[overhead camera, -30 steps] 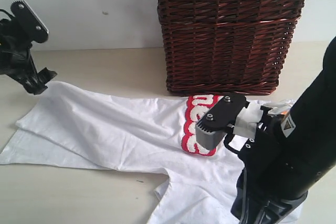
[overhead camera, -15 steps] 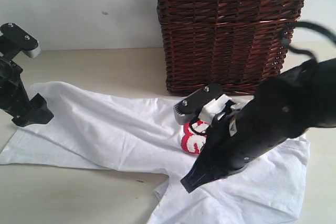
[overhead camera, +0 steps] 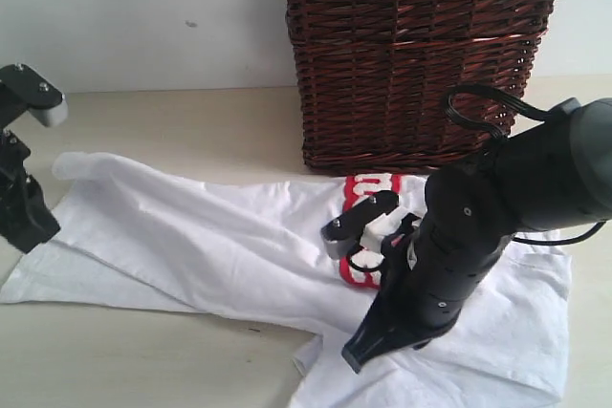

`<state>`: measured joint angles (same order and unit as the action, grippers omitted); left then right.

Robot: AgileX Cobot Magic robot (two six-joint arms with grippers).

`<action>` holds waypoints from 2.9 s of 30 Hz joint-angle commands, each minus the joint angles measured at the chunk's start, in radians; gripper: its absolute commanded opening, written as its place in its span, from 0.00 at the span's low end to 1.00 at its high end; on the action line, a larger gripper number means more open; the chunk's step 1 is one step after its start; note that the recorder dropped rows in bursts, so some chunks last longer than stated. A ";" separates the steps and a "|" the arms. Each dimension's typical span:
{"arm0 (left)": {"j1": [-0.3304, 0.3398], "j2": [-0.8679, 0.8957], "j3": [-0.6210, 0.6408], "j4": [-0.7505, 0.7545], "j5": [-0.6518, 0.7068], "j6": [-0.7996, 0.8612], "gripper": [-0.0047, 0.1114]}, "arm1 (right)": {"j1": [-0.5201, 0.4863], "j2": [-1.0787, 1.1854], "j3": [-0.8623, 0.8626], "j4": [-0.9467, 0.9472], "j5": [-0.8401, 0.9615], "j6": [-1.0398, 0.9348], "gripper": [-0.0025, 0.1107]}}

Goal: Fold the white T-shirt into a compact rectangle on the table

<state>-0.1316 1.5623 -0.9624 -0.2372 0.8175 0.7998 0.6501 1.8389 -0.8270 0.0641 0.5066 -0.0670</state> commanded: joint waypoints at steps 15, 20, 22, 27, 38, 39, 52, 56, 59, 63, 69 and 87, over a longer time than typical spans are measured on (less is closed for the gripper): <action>-0.220 -0.024 0.201 0.092 -0.130 0.334 0.65 | -0.007 -0.404 0.131 0.041 0.336 -0.093 0.02; -0.221 -0.015 0.284 0.286 -0.453 0.434 0.65 | -0.007 -0.532 0.131 0.041 0.336 -0.112 0.02; -0.217 0.004 0.312 0.408 -0.556 0.438 0.65 | -0.007 -0.568 0.131 0.041 0.334 -0.112 0.02; -0.198 0.093 0.327 0.516 -0.693 0.442 0.64 | -0.007 -0.616 0.131 0.041 0.334 -0.114 0.02; -0.180 0.218 0.327 0.518 -0.864 0.454 0.56 | -0.005 -0.617 0.131 0.043 0.338 -0.114 0.02; -0.180 0.226 0.327 0.518 -0.857 0.454 0.50 | -0.005 -0.617 0.131 0.043 0.338 -0.114 0.02; -0.180 0.211 0.327 0.521 -0.714 0.454 0.10 | -0.005 -0.617 0.131 0.043 0.340 -0.114 0.02; -0.180 0.175 0.327 0.521 -0.714 0.454 0.10 | -0.005 -0.617 0.131 0.043 0.344 -0.114 0.02; -0.180 0.145 0.327 0.517 -0.708 0.450 0.12 | -0.005 -0.617 0.131 0.043 0.344 -0.114 0.02; -0.180 0.104 0.327 0.517 -0.652 0.450 0.16 | -0.005 -0.617 0.131 0.043 0.344 -0.114 0.02; -0.180 0.071 0.327 0.517 -0.534 0.450 0.04 | -0.005 -0.617 0.131 0.043 0.356 -0.114 0.02; -0.180 0.167 0.327 0.517 -0.709 0.434 0.29 | -0.005 -0.617 0.131 0.043 0.358 -0.114 0.02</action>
<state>-0.3135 1.7224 -0.6381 0.2848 0.1157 1.2444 0.6484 1.2325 -0.6955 0.1052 0.8635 -0.1737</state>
